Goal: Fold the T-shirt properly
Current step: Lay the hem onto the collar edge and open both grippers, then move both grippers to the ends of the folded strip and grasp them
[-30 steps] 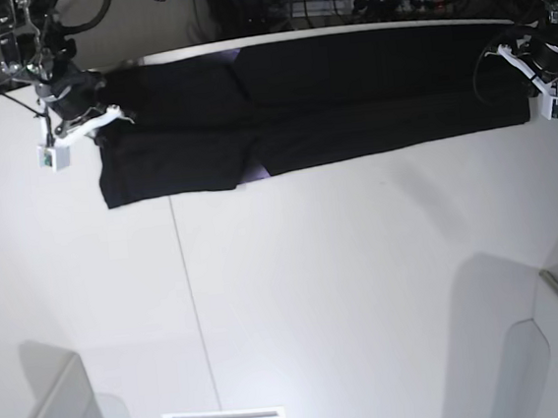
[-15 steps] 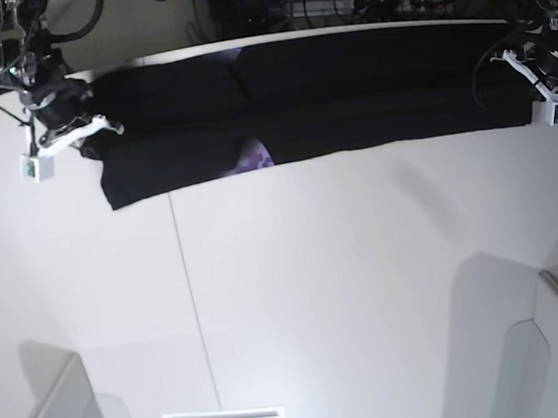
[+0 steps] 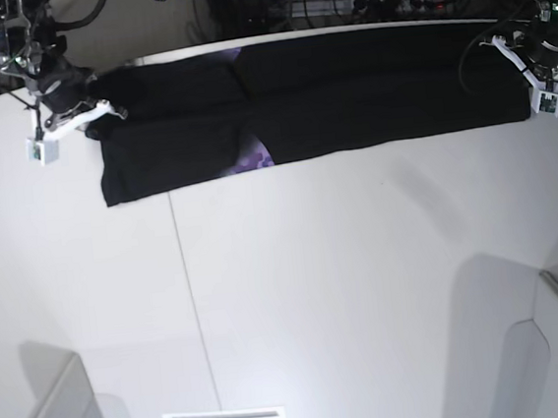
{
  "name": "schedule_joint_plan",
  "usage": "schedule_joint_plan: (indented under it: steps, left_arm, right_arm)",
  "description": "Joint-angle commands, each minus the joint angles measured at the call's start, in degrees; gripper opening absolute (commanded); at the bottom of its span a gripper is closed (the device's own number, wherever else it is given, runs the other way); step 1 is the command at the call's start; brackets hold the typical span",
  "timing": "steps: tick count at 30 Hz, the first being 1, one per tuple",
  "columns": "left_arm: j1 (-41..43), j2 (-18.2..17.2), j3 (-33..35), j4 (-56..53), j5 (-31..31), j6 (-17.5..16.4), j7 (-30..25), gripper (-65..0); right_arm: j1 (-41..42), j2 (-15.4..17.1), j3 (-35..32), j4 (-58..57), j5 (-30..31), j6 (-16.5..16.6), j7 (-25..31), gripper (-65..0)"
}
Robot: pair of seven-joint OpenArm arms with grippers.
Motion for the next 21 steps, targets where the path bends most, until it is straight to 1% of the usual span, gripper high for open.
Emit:
schedule_joint_plan:
  steps: [1, 4, 5, 7, 10, 12, 14, 15, 16, 17, 18, 19, 20, 21]
  left_arm:
    - [0.4, -0.9, -0.7, 0.9, 0.0, 0.3, -0.8, -65.0]
    - [0.4, -0.9, -0.8, 1.0, 0.0, 0.3, -0.8, -65.0]
    - [0.4, -0.9, -0.8, 1.1, 0.0, 0.3, -0.8, -64.7]
    - [0.4, -0.9, -0.8, 1.2, 0.0, 0.3, -0.8, -51.8]
    - [0.4, -0.9, -1.6, 1.3, 0.0, 0.3, -0.8, -34.2]
    - [0.4, -0.7, -3.8, 1.3, -0.2, 0.3, -0.8, -26.2]
    - [0.4, -0.6, -6.1, 1.5, -0.6, 0.1, -0.8, -20.7]
    - [0.2, -0.5, -7.2, 1.8, -0.6, 0.1, -0.8, -19.4]
    - [0.1, 0.0, -7.9, 2.0, -0.7, 0.0, -0.8, -19.4]
    - [-0.1, 1.1, -8.6, 2.1, -0.7, 0.0, -0.8, -19.9]
    - [-0.3, 1.8, -8.8, 2.0, -0.7, 0.0, -0.8, -21.7]
    - [-0.3, 2.3, -8.3, 1.9, -0.7, 0.0, -0.8, -25.5]
    - [-0.4, 2.8, -7.7, 1.7, -0.7, 0.0, -0.8, -31.1]
    - [-0.7, 3.5, -6.8, 1.6, -0.7, 0.0, -0.8, -38.3]
  right_arm:
    - [0.1, 0.6, 0.4, 0.9, 0.2, 0.3, 1.3, -65.0]
    - [-0.5, 0.5, 0.4, 0.9, 0.2, 0.3, 1.8, -49.2]
    - [-0.5, 0.5, 0.4, 0.9, 0.2, 0.3, 1.9, -45.3]
    - [-0.5, 0.5, 0.7, 1.1, 0.2, 0.3, 2.0, -42.2]
    - [-0.6, 0.4, 1.1, 1.3, 0.2, 0.3, 3.8, -42.0]
    - [-0.8, 0.1, 1.0, 1.4, 0.2, 0.5, 5.5, -41.9]
    - [-1.1, 0.4, 0.5, 1.4, 0.0, 1.7, 7.4, -41.9]
    - [-1.2, 0.3, 0.5, 1.4, 0.0, 3.5, 8.4, -42.0]
    - [-1.3, 0.2, 0.4, 1.4, -0.1, 5.8, 8.8, -42.0]
    - [-1.3, 0.2, 0.2, 1.4, -0.1, 8.7, 9.1, -42.3]
    - [-1.2, 0.2, -0.4, 1.4, -0.1, 10.8, 9.2, -42.6]
    - [-1.0, 0.2, -1.2, 1.4, -0.1, 12.0, 9.1, -44.6]
    - [-0.9, 0.2, -2.1, 1.1, -0.1, 12.2, 9.1, -48.0]
    - [-0.3, 0.2, -2.9, 0.9, -0.1, 12.0, 9.1, -53.1]
